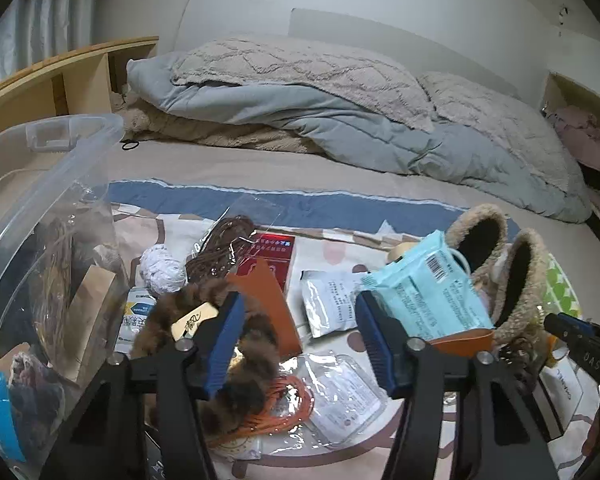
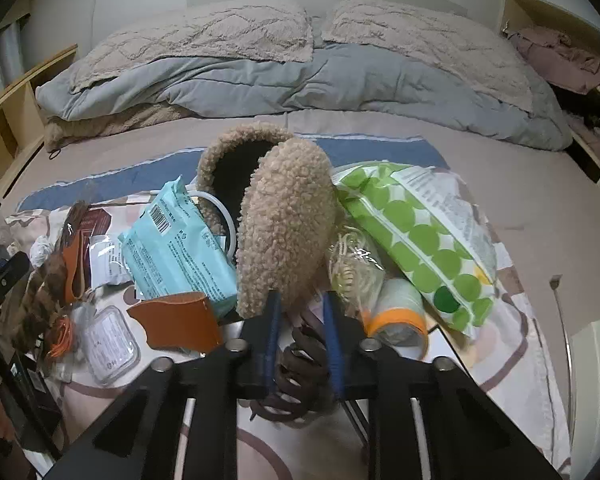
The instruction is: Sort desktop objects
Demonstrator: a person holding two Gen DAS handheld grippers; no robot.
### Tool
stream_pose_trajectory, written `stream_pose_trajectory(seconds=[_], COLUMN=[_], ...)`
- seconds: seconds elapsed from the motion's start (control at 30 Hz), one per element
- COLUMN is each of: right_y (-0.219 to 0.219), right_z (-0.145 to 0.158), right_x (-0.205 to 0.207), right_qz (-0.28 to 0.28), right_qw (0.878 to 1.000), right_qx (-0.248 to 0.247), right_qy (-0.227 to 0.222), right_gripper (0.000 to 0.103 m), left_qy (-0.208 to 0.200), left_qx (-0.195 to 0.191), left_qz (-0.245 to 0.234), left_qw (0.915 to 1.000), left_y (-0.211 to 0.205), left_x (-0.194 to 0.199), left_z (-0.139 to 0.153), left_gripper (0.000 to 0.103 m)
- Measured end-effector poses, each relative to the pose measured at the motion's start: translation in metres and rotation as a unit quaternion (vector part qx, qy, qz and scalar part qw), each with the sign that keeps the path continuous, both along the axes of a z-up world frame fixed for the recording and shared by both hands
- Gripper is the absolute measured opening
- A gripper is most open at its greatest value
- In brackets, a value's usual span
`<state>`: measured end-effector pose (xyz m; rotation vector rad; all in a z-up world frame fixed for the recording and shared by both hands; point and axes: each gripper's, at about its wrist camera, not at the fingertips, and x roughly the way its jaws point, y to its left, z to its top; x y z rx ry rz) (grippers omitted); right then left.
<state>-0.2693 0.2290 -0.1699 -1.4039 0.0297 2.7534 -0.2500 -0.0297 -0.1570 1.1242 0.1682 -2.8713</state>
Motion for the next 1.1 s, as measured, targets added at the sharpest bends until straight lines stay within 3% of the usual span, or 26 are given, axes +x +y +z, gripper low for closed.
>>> stream_pose_trajectory(seconds=[0.33,0.53,0.63,0.73,0.83,0.97,1.1], right_y=[0.015,0.01,-0.002,-0.017,-0.031,-0.059,-0.086], right_z=[0.003,-0.002,0.001,0.014,0.03,0.016,-0.018], right_x=[-0.025,-0.037,-0.036,-0.027,-0.016,-0.024,-0.032], right_qz=[0.022,0.028,0.038,0.051,0.079,0.141,0.177], right_qw=[0.999,0.997,0.997,0.994,0.985,0.984,0.984], right_qx=[-0.034,-0.072,-0.047,0.016,0.02,-0.005,0.02], right_qy=[0.035,0.03,0.044,0.098,0.154,0.11,0.033], right_gripper=[0.014,0.013,0.013,0.013,0.013,0.013,0.013], left_qy=[-0.011,-0.023,-0.026,-0.028,-0.033,-0.035,-0.041], left_qx=[-0.023,-0.026,-0.036,-0.047,-0.051,-0.052,-0.05], left_qz=[-0.017,-0.029,-0.036,-0.037,-0.029,-0.013,-0.005], left_qw=[0.9995,0.999,0.9984,0.9978,0.9977,0.9979,0.9979], left_y=[0.004,0.008,0.013,0.015,0.014,0.006,-0.005], left_x=[-0.003,-0.009,-0.01,-0.01,-0.01,-0.01,-0.009], left_z=[-0.007,-0.017,-0.019,-0.022,-0.024,-0.022,-0.023], left_gripper=[0.039,0.032,0.032,0.032,0.032,0.032,0.032])
